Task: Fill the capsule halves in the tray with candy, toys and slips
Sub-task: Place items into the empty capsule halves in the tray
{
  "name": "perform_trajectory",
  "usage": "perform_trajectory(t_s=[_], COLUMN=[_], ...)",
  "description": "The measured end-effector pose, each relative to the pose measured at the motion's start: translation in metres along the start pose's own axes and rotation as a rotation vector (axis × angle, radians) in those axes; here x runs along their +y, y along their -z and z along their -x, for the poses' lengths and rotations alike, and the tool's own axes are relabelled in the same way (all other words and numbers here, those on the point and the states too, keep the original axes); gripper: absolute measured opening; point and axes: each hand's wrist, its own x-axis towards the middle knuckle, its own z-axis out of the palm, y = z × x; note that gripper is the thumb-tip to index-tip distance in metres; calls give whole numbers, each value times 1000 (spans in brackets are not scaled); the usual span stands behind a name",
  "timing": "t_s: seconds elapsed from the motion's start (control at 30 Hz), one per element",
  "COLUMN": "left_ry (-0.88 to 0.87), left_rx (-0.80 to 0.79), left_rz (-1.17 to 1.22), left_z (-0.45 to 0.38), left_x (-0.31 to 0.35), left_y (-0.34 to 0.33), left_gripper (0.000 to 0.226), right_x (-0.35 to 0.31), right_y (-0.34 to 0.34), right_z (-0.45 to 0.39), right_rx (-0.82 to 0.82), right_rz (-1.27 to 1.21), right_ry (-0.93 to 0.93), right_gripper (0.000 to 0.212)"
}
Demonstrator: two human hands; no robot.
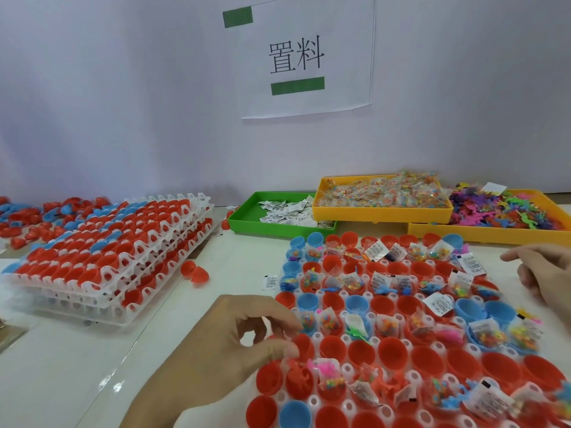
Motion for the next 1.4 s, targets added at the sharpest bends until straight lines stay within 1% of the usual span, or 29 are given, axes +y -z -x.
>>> perform_trajectory(t_s=[0.07,0.13,0.17,0.23,0.3,0.37,0.47,0.6,0.7,0.8,0.87,0.97,1.07,1.2,1.3,1.4], left_ry=[-30,-70,-83,-110,-124,-102,22,257,339,356,348,315,293,303,256,127], left_rx=[43,53,64,109,173,216,226,167,125,143,196,287,343,409,385,321], left_rz=[-52,-143,-181,-242,-314,-361,-460,-657,-735,-683,-609,-453,-274,-42,124,221], left_z=[-9,-29,-44,-81,-125,-169,-226,-274,-288,-294,-296,-292,-284,-271,-249,-209], left_x=[7,17,24,34,41,43,36,17,10,10,10,10,13,17,25,37], left_y=[7,12,14,13,8,-3,-19,-37,-47,-51,-51,-48,-46,-43,-37,-25], left_gripper=[16,16,14,8,8,8,14,43,47,47,37,26,17,14,18,14], right_x=[-13,-22,-25,-27,-33,-38,-42,-44,-44,-43,-42,-42,-42,-39,-36,-34], right_y=[-4,-7,-8,-9,-10,-11,-12,-13,-13,-13,-13,-14,-13,-11,-10,-11], right_z=[9,15,17,18,21,22,23,23,22,21,21,21,21,20,18,17], right_rx=[27,48,61,78,83,87,93,100,109,118,121,121,117,111,113,100], right_rz=[16,44,53,66,66,45,38,14,2,-18,-27,-33,-33,-33,-32,-18], right_ry=[26,62,79,104,114,122,141,132,125,118,116,118,127,139,147,154], right_gripper=[40,29,27,32,32,32,31,30,30,30,30,31,32,33,33,32])
